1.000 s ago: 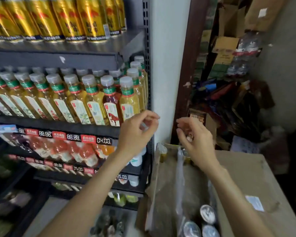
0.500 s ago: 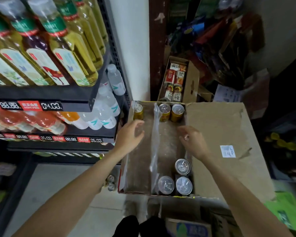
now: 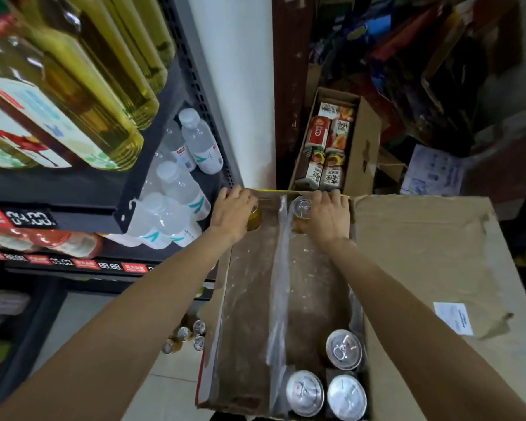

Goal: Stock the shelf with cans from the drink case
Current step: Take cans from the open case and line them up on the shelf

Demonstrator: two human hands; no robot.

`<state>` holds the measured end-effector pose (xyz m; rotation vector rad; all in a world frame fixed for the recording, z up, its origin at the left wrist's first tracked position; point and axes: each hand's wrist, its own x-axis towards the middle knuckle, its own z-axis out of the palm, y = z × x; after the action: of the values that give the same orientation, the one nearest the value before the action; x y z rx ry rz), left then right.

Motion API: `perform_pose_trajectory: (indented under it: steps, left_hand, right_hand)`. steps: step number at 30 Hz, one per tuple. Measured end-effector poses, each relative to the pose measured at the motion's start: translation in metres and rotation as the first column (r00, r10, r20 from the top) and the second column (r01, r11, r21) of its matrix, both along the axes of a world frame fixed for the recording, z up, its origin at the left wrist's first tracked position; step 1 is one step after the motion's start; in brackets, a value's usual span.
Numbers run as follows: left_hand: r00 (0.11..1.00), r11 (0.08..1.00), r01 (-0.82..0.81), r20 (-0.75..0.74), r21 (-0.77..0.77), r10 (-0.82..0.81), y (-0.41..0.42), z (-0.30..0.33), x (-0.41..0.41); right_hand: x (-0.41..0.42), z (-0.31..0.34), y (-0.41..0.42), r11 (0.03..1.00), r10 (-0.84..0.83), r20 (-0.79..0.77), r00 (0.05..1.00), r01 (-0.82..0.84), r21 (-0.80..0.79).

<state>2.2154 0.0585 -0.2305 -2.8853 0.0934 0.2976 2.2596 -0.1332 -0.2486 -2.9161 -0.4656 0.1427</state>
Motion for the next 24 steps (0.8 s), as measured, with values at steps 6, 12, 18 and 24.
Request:
perform_pose_trajectory:
  steps: [6, 12, 18, 24]
  left_hand:
    - [0.999, 0.987, -0.004, -0.039, 0.159, 0.01, 0.013, -0.001, 0.009]
    - [0.998, 0.976, 0.042, -0.046, 0.212, -0.033, 0.011, -0.002, 0.014]
    - [0.999, 0.991, 0.039, -0.001, 0.13, -0.04, 0.0, -0.011, 0.016]
    - [0.995, 0.972, 0.094, 0.003, 0.217, -0.097, 0.002, -0.01, 0.024]
  right_hand:
    - [0.003, -0.013, 0.008, 0.988, -0.111, -0.089, 0.99, 0.12, 0.102]
    - [0.005, -0.019, 0.015, 0.994, -0.109, -0.064, 0.992, 0.11, 0.018]
    - [0.006, -0.019, 0.008, 0.99, -0.128, -0.052, 0.99, 0.131, 0.061]
    - [-0.028, -0.01, -0.011, 0.938, -0.171, -0.061, 0.983, 0.182, 0.294]
